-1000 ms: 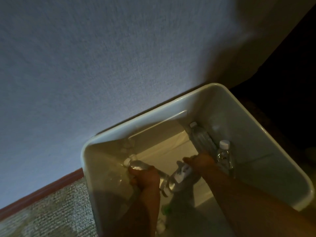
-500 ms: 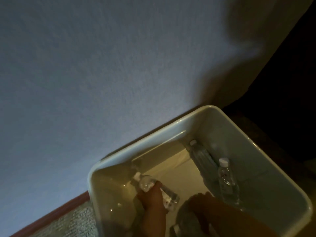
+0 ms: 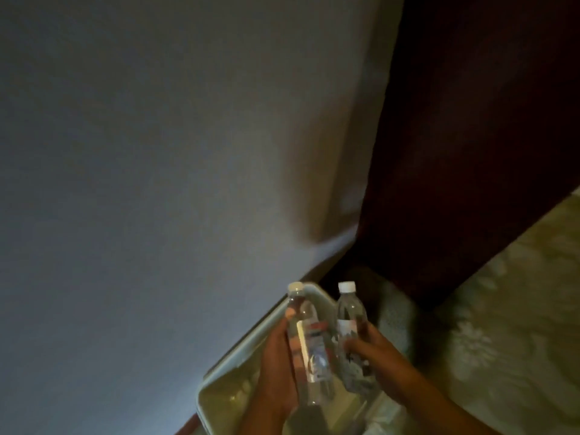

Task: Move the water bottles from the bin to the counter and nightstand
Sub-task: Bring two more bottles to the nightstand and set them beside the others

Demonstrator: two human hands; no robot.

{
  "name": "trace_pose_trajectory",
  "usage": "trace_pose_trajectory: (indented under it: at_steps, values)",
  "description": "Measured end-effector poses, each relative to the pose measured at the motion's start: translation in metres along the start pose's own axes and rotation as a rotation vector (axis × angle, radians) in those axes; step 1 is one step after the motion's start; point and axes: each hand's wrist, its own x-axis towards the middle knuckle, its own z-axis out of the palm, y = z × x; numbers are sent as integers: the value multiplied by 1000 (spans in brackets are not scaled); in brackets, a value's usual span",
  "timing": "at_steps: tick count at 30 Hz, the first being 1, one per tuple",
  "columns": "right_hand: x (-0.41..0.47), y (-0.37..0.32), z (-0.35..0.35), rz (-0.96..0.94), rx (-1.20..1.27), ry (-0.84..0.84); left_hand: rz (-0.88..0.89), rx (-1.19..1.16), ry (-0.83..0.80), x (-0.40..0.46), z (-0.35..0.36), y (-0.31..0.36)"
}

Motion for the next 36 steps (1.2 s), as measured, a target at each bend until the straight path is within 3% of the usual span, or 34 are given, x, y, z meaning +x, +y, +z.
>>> trace_pose_trajectory:
  at_steps: [5,8,13,17,21,25,30,32,36]
  values:
    - [-108,-116,-51,-193,222,49,-34,-10,-304,-95,111,74]
    - [-183,-180,-82,-313,270,87,-30,119,-540,-151,169,107]
    - [-324,-269,-136,-548,263,204,11,227,-670,-241,266,138]
    - [-433,-296,-159,-690,306,365,97,310,-869,-312,329,143]
    - [-535,-287,-171,-821,356,521,191,406,-1193,-395,375,130]
    - [-628,-247,-173,-904,426,675,271,574,-1415,-471,399,84]
    - [-741,-172,-167,-938,447,969,136,691,-1703,-557,412,7]
    - [-788,-137,-164,-940,444,1100,64,736,-1768,-597,413,-30]
    - [-883,-64,-156,-910,443,1302,79,771,-1801,-683,406,-106]
